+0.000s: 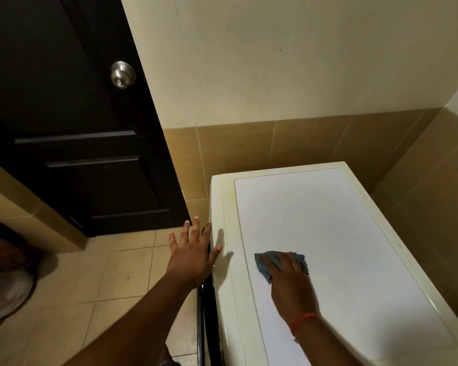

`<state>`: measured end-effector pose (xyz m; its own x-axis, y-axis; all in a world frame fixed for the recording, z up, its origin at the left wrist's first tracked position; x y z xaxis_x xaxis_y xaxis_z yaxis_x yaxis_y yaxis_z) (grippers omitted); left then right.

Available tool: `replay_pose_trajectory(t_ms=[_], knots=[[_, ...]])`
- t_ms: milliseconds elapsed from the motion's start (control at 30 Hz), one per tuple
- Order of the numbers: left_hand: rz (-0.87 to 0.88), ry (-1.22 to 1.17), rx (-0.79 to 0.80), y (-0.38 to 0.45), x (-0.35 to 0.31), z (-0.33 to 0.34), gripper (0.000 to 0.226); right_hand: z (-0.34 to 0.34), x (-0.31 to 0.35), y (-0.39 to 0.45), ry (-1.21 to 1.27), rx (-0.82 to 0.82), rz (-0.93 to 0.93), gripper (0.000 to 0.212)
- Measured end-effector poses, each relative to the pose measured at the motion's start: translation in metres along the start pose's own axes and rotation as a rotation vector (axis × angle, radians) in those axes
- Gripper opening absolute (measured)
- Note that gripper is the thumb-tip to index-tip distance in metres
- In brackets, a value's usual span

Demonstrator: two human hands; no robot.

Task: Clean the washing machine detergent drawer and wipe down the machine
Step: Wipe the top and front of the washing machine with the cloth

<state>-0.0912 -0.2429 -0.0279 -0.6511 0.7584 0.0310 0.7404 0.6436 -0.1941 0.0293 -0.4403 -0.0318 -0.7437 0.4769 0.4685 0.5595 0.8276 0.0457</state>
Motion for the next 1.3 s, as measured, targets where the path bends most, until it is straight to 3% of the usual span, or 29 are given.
replay_pose_trajectory(t_ms=[133,267,400,533,667,800,933,1033,1167,1300], knots=[[0.034,0.004,0.014,-0.001,-0.02,-0.001,0.072,0.015,0.001,-0.015,-0.083,0.137,-0.184,0.064],[0.086,-0.001,0.018,-0.001,-0.048,0.001,0.072,-0.02,-0.051,-0.01,-0.055,-0.003,0.075,0.063],[0.107,0.006,0.01,-0.001,-0.074,0.007,0.072,-0.019,-0.039,-0.023,-0.067,0.045,-0.182,0.06],[0.137,-0.003,0.0,-0.004,-0.106,0.012,0.073,-0.055,-0.101,-0.026,-0.061,-0.062,0.081,0.059],[0.158,0.004,0.001,-0.008,-0.137,0.018,0.073,-0.052,-0.105,-0.041,-0.103,0.01,-0.092,0.061],[0.192,0.003,-0.009,-0.011,-0.163,0.019,0.079,-0.086,-0.168,-0.052,-0.029,-0.161,0.201,0.06],[0.206,-0.005,-0.022,-0.009,-0.174,0.02,0.083,-0.082,-0.163,-0.059,-0.168,-0.083,-0.004,0.053],[0.196,0.012,-0.017,-0.006,-0.178,0.021,0.082,-0.094,-0.19,-0.061,-0.117,-0.112,0.203,0.048],[0.214,0.025,-0.023,-0.006,-0.189,0.022,0.081,-0.073,-0.187,-0.058,-0.248,-0.028,0.183,0.064],[0.219,0.024,-0.021,-0.004,-0.193,0.019,0.079,-0.084,-0.211,-0.056,-0.24,-0.066,0.342,0.064]])
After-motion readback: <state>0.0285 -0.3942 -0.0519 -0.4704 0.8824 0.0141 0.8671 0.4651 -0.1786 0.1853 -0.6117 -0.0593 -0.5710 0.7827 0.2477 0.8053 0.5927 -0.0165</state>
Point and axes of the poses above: each hand's wrist, its own y-axis towards the middle knuckle, its own z-axis out of the palm, x = y × z, the point moved 10 cm from there along y, towards the middle knuckle, and after that the axes turned 9 degrees about y, right-handed, at the moved point
